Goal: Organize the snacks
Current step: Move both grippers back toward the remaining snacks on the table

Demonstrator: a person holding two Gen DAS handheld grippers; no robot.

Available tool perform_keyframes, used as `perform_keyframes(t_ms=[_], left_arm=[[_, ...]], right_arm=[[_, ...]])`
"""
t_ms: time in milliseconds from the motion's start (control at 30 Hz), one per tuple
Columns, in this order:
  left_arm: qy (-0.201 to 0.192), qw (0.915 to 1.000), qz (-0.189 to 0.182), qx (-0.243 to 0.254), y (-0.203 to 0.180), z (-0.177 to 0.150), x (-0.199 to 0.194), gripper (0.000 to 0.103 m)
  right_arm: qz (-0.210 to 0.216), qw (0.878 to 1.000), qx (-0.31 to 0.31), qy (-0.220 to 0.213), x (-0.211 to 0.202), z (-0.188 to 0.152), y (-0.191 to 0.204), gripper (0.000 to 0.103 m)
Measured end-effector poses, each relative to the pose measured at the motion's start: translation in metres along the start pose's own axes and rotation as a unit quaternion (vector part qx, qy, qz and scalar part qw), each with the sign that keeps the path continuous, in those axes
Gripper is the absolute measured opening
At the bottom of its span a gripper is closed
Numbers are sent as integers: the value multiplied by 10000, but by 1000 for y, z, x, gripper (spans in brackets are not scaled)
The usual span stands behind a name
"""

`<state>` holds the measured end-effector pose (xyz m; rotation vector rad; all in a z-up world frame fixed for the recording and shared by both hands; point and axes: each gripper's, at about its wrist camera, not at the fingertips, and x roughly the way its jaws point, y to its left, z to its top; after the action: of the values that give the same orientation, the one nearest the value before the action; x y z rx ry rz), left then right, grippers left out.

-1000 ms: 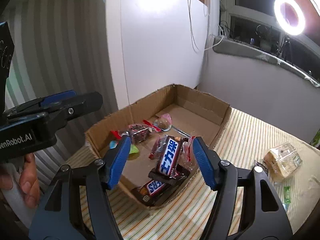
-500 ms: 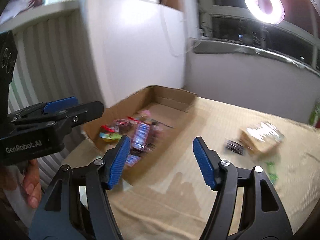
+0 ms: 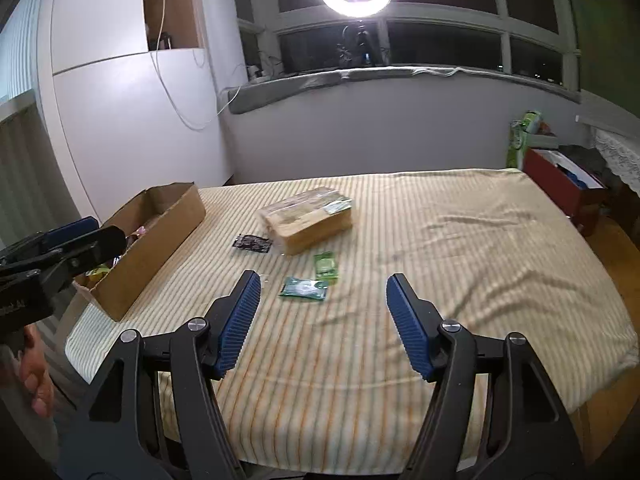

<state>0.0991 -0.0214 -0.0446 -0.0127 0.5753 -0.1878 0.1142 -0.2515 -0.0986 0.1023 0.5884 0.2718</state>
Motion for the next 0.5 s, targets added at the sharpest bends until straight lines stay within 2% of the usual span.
perform_keyframes(t_ms=[300, 500], left_arm=[[-216, 9997, 66, -36, 11, 3, -26, 75], [-71, 10000, 45, -47, 11, -1, -12, 76]], right_arm=[[109, 9995, -285, -19, -7, 5, 28, 69], [103, 9993, -275, 243, 19, -5, 23, 77]])
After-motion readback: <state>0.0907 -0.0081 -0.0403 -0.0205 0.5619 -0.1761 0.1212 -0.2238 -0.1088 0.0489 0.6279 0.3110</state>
